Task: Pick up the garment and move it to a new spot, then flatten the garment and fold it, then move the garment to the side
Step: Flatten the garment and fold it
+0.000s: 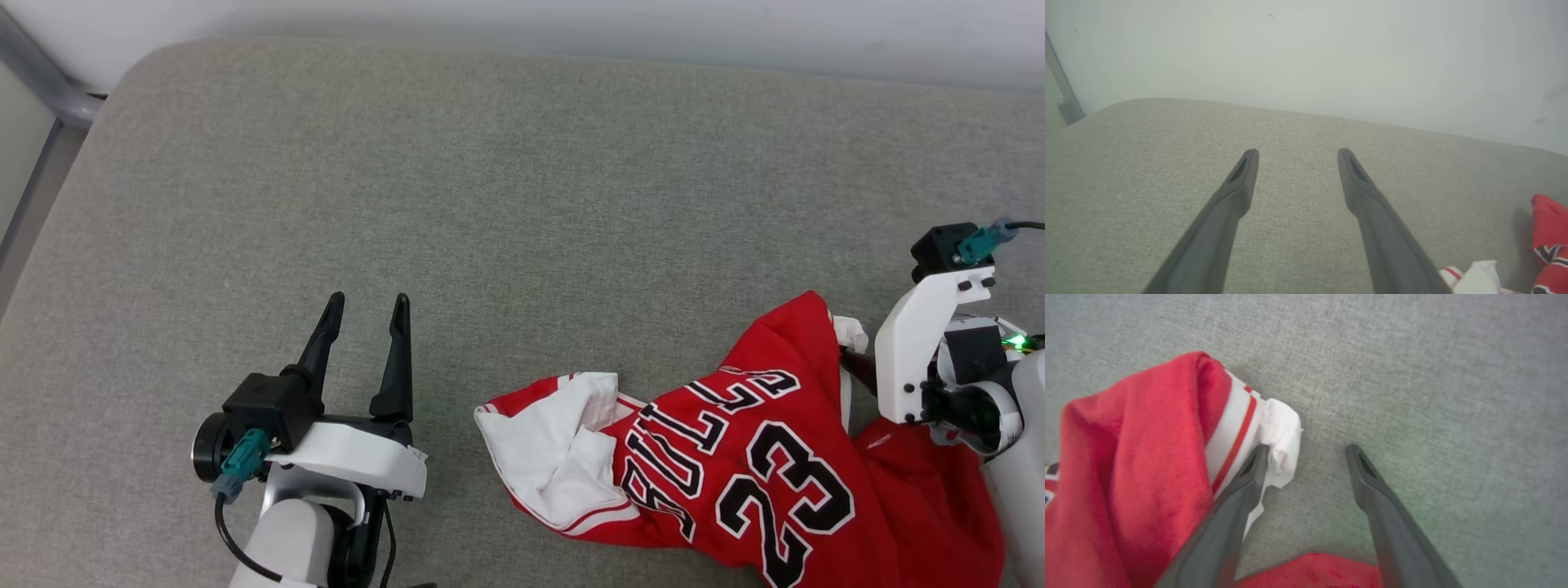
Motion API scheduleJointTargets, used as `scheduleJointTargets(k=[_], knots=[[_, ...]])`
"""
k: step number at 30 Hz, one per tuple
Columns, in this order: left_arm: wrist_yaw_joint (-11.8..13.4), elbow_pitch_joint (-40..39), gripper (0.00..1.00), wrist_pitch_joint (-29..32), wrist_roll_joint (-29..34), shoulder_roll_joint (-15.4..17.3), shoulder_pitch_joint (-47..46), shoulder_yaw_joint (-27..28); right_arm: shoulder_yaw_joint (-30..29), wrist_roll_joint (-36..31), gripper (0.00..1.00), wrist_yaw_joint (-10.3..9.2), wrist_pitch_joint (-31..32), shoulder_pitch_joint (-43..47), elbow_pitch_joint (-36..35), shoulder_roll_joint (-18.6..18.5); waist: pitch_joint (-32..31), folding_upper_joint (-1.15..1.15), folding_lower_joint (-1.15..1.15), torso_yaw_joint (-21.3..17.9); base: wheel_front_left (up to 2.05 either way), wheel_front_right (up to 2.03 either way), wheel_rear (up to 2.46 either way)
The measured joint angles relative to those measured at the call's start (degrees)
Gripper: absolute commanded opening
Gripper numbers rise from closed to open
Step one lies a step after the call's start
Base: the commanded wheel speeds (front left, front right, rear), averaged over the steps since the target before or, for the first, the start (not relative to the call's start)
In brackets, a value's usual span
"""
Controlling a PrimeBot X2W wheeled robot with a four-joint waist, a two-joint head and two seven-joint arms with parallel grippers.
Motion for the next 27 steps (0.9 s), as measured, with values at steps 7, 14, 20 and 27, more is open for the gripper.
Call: scheduleJointTargets(k=[7,14,20,27], knots=[[0.8,0.0,1.00,0.0,-0.8,0.0,-0.2,-0.5,2.9,1.8,0.00,0.00,5.6,-2.9,5.0,-1.5,1.4,0.00,-0.01,1.1,0.00,0.00,0.00],[1.1,0.2,1.00,0.0,-1.1,0.0,-0.4,-0.2,4.3,3.5,0.00,0.07,2.2,-4.6,4.1,-2.2,0.3,0.00,-0.01,0.4,0.00,0.00,0.00],[1.1,0.3,1.00,0.0,-1.0,-0.1,0.1,-0.2,0.8,1.5,0.00,0.03,-2.8,-9.1,-0.1,-4.4,-1.7,0.00,0.00,-0.8,0.00,0.00,0.00],[1.1,0.3,1.00,0.0,-0.6,-0.1,1.1,-0.1,-8.0,0.0,0.00,0.03,-7.2,-7.9,-2.2,-6.3,-3.2,0.00,-0.01,-1.9,0.00,0.00,0.00]])
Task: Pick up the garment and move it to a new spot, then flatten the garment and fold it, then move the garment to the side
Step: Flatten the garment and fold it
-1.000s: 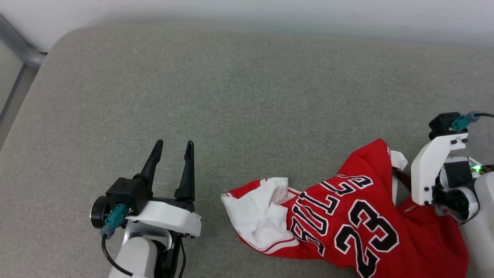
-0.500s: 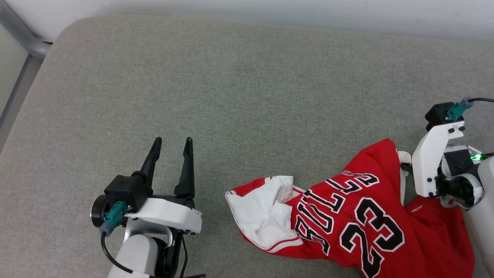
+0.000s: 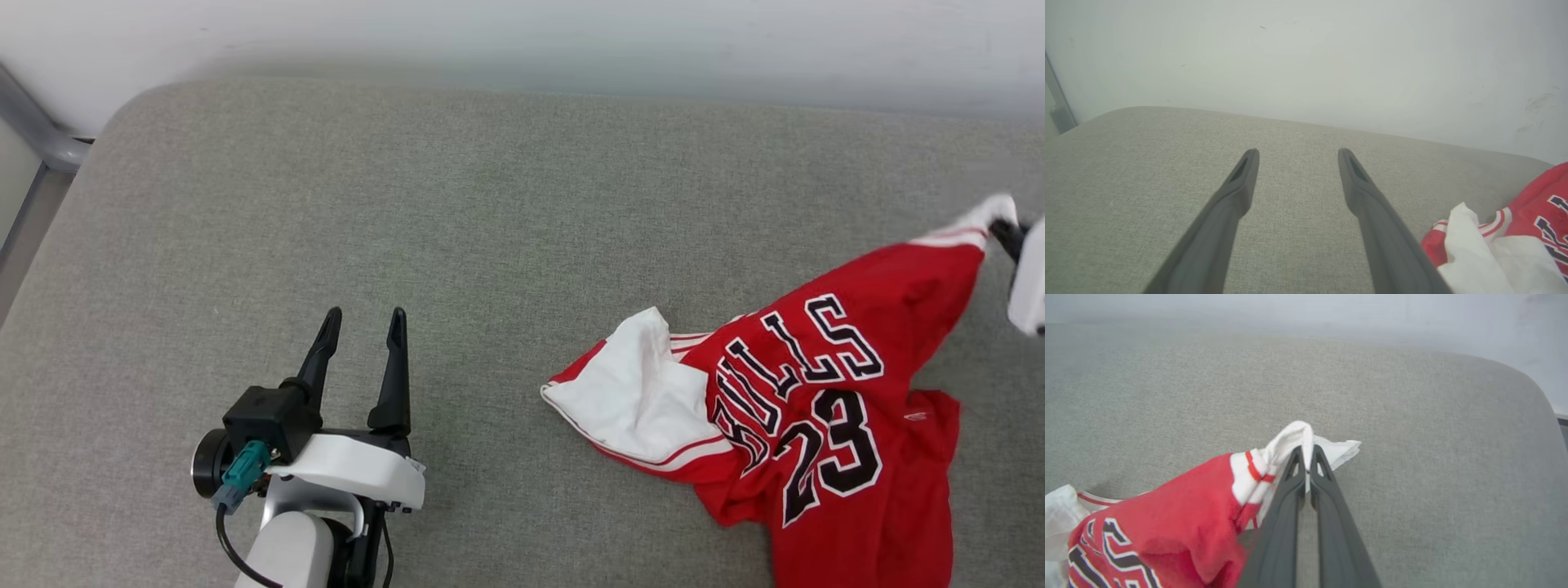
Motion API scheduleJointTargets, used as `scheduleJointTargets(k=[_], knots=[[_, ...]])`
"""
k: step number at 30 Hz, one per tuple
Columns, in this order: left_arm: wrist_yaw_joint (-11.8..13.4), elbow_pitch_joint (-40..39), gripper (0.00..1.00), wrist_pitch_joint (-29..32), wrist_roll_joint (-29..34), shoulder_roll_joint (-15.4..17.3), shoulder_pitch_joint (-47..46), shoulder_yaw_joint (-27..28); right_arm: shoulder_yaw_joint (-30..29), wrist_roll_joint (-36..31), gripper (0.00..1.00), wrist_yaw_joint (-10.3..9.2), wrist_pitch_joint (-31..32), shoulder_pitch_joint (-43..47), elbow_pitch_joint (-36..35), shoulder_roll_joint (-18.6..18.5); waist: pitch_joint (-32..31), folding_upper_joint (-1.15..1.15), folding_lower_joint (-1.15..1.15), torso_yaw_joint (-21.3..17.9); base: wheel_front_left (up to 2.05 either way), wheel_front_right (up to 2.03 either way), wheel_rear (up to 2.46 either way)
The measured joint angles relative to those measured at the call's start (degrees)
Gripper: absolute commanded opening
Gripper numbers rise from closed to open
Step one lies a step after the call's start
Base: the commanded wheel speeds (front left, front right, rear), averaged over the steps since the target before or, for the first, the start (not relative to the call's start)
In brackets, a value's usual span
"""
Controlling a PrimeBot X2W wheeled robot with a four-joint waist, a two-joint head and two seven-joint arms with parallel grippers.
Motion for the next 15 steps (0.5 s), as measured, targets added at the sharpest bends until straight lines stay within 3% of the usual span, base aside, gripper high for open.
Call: scheduleJointTargets(k=[4,10,12,15], knots=[[-0.1,0.0,1.00,0.0,0.0,0.0,0.3,0.1,-6.3,-0.5,0.00,0.00,-1.4,7.9,1.8,0.8,-0.2,0.00,0.00,-0.3,0.00,0.00,0.00],[-0.1,0.3,1.00,0.0,0.2,0.0,0.7,0.2,-14.9,-0.8,0.00,-0.03,-4.8,18.5,5.7,5.4,-0.3,0.00,0.00,-0.5,0.00,0.00,0.00],[-0.3,0.7,1.00,0.0,0.6,0.0,0.8,0.4,-17.1,-1.1,1.00,-0.02,-9.1,20.1,5.3,7.6,-0.6,0.00,0.00,-0.8,0.00,0.00,0.00],[-0.6,1.3,1.00,0.0,1.0,0.0,0.9,0.6,-18.4,-1.5,1.00,-0.03,-15.0,21.8,4.1,9.5,-1.3,0.00,0.00,-0.9,0.00,0.00,0.00]])
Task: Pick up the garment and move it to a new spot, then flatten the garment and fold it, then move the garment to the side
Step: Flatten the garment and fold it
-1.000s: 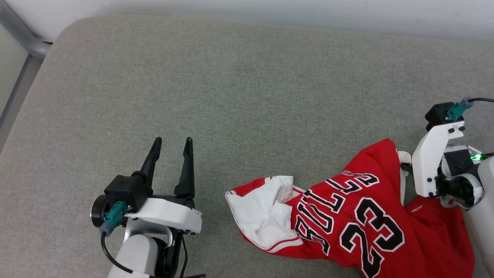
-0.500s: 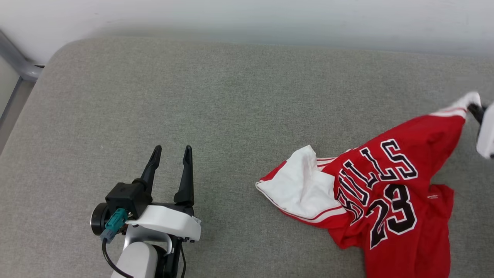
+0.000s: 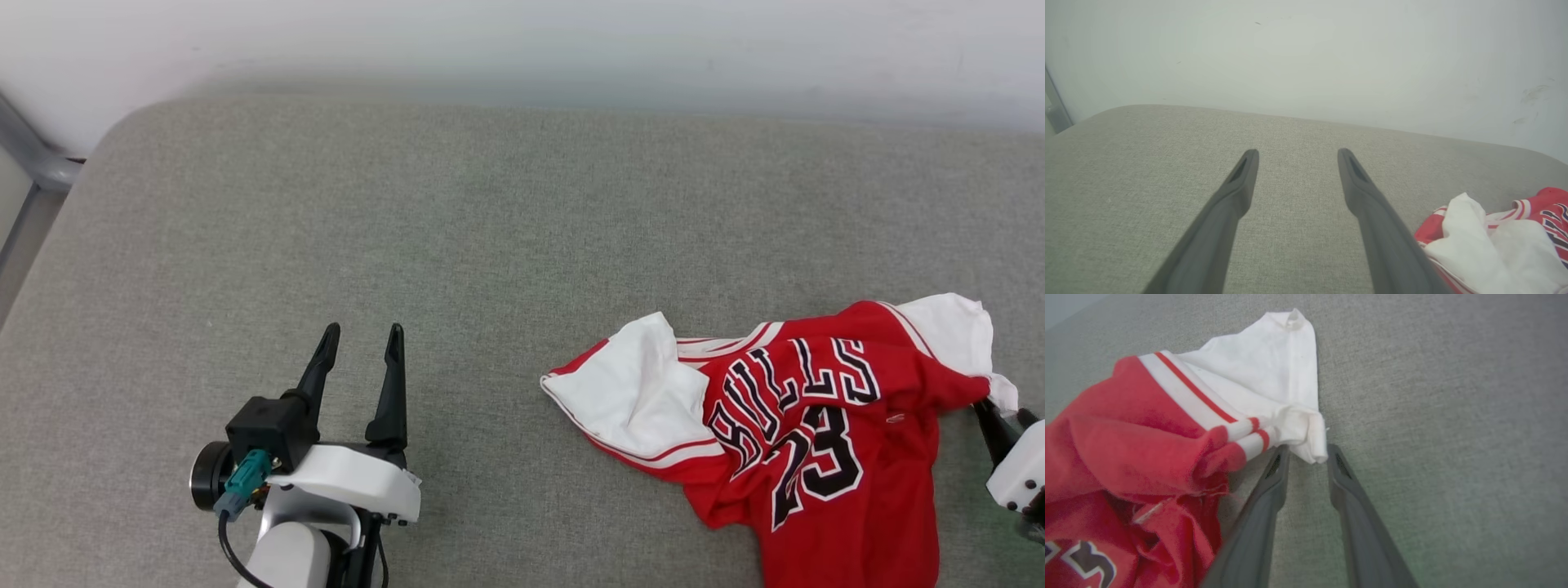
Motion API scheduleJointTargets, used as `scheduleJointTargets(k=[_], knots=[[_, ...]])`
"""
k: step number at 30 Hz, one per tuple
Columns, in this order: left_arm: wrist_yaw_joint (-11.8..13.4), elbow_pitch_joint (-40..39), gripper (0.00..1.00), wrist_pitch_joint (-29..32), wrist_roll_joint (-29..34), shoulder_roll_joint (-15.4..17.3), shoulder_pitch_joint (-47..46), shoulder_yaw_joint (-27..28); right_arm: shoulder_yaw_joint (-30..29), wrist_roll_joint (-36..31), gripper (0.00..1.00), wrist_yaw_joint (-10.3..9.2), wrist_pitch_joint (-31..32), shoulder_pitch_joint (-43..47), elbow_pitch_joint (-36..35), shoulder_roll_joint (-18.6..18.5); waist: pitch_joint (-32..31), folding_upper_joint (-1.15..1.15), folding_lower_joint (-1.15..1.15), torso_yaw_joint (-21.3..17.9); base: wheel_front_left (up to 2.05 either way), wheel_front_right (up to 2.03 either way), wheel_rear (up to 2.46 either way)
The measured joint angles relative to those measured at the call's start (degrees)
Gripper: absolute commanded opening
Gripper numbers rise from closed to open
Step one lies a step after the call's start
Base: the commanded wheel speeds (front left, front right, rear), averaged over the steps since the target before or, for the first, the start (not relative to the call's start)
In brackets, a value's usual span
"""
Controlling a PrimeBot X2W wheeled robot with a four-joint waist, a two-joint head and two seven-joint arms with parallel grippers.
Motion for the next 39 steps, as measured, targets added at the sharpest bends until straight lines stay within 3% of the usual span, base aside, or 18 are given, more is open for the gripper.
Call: scheduleJointTargets(k=[8,14,23,30,34,39], knots=[[-0.5,1.4,1.00,0.0,0.6,0.0,1.8,0.6,-1.6,-3.9,1.00,0.00,-16.0,4.3,-6.9,4.1,-3.5,0.00,0.00,-0.2,0.00,0.00,0.00],[-0.6,2.3,1.00,0.0,1.1,0.0,3.7,1.3,0.2,-9.1,1.00,0.00,-22.5,9.7,-13.6,8.1,-6.6,0.00,0.00,-0.3,0.00,0.00,0.00],[-0.5,2.9,1.00,0.0,1.1,0.6,5.4,1.8,6.4,-12.0,1.00,0.00,-23.2,18.4,-24.9,12.1,-9.6,0.00,-0.01,-0.8,0.00,0.00,0.00],[-0.2,3.2,1.00,1.1,1.6,1.4,5.5,1.1,9.9,-12.7,1.00,0.00,-20.0,23.5,-32.5,13.4,-9.8,0.00,-0.01,-1.9,0.00,0.00,0.00],[-2.0,3.1,1.00,4.6,1.5,1.6,1.9,-1.4,10.7,-12.7,1.00,0.00,-18.6,23.9,-35.2,13.7,-8.8,0.00,-0.01,-2.7,0.00,0.00,0.00],[-3.9,4.1,1.00,13.4,-0.2,1.4,-4.7,-6.2,10.8,-13.1,1.00,0.00,-17.1,23.8,-37.1,13.7,-7.1,0.00,0.00,-3.8,0.00,0.00,0.00]])
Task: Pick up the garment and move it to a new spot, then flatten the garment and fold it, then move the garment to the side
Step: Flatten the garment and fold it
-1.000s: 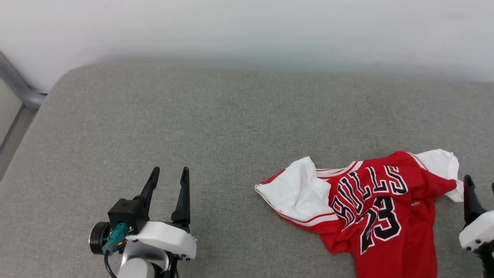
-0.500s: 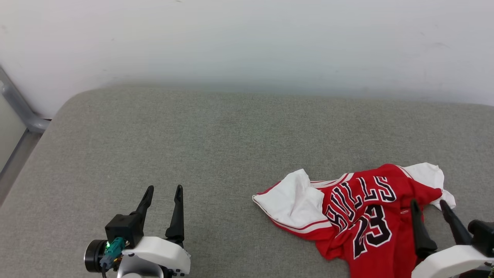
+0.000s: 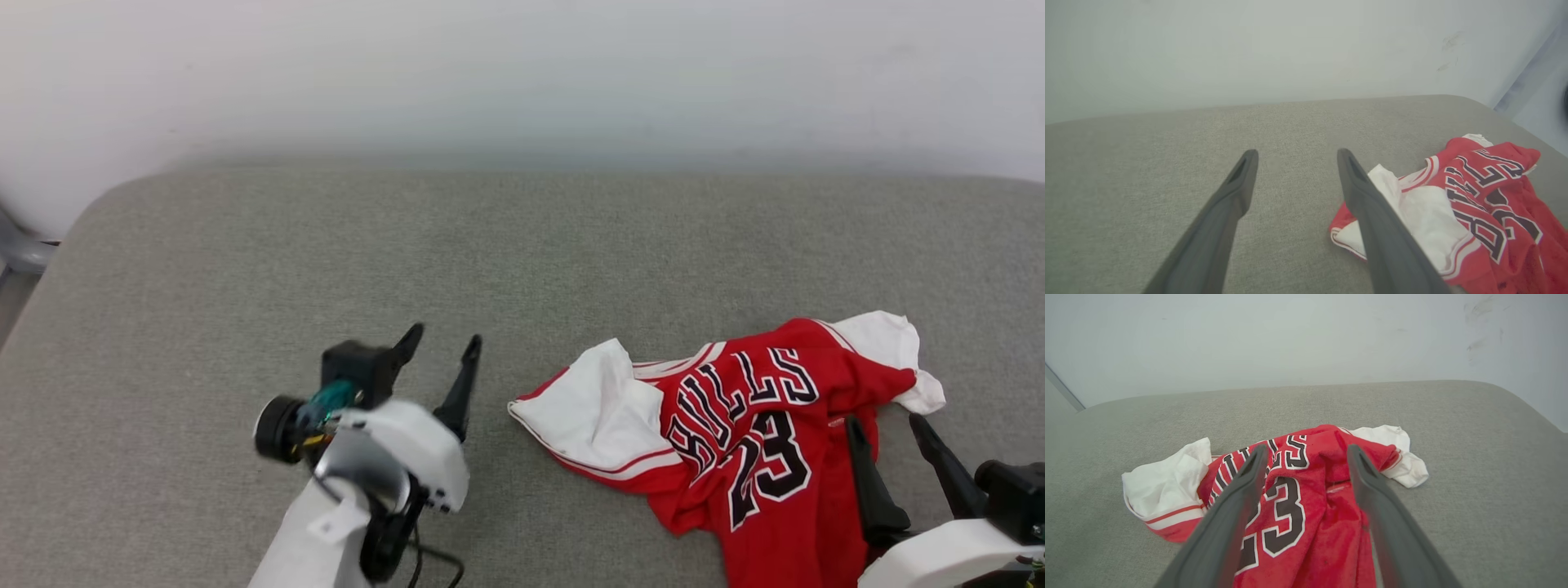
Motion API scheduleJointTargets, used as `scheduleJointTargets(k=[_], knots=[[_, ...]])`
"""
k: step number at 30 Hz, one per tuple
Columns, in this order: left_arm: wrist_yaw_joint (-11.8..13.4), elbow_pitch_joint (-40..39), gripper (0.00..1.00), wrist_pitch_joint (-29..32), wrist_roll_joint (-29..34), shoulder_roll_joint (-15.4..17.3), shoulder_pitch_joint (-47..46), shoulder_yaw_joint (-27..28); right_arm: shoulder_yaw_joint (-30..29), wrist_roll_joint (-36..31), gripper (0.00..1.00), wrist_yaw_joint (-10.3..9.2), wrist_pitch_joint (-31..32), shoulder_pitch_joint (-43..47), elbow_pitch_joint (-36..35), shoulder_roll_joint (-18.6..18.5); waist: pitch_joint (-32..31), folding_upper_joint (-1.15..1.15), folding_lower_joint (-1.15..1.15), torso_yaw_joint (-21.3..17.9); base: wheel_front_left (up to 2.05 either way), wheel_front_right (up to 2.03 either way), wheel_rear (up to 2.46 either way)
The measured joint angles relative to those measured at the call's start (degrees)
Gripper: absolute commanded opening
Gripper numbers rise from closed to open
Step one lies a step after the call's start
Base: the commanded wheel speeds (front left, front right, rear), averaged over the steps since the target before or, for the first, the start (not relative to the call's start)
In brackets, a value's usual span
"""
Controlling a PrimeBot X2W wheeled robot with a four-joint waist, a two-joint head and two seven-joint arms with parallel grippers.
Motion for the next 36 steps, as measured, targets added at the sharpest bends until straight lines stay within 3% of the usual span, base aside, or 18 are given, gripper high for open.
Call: scheduleJointTargets(k=[14,22,23,25,36], knots=[[-1.1,9.9,1.00,24.3,-10.0,-0.9,-18.1,-14.8,0.9,-0.1,1.00,0.00,-0.5,-4.4,0.3,0.1,7.7,0.00,0.00,-4.6,0.00,0.00,0.00],[-1.1,16.7,1.00,31.6,-14.9,2.4,-23.0,-22.2,1.2,1.1,1.00,0.00,-2.1,-6.3,2.3,0.2,11.0,0.00,0.01,-7.4,0.00,0.00,0.00],[-1.1,16.9,0.56,31.5,-15.4,2.6,-23.5,-22.6,1.1,1.2,1.00,0.00,-2.3,-6.3,2.5,0.2,11.2,0.00,0.01,-7.6,0.00,0.00,0.00],[-1.1,17.1,0.00,30.0,-15.9,3.0,-24.5,-23.7,0.9,1.5,1.00,0.00,-2.6,-6.3,3.1,0.2,11.6,0.00,0.01,-7.8,0.00,0.00,0.00],[-1.1,17.4,0.00,19.5,-15.8,4.6,-27.9,-25.4,-0.7,2.2,1.00,0.00,-3.1,-6.9,4.8,0.2,10.8,0.00,0.01,-5.7,0.00,0.00,0.00]])
